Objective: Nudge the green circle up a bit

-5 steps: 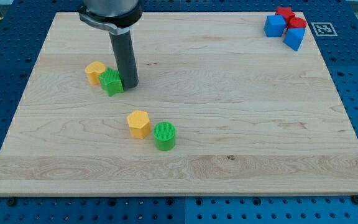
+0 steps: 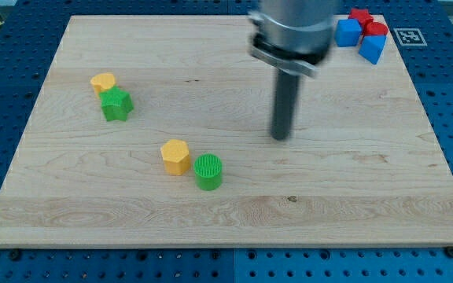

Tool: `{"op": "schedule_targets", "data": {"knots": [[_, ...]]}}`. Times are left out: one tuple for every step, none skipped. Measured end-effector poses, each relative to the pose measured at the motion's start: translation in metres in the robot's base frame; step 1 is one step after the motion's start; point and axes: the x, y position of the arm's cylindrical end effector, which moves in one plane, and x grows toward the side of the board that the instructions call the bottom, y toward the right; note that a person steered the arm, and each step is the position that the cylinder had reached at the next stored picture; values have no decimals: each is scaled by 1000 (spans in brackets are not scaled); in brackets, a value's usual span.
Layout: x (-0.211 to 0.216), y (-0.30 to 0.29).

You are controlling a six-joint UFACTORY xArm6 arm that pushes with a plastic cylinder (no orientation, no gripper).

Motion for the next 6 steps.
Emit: {"op": "schedule_targets", "data": {"knots": [[63, 9], [96, -29], [101, -93], [84, -138], [69, -142], [54, -142]]}}
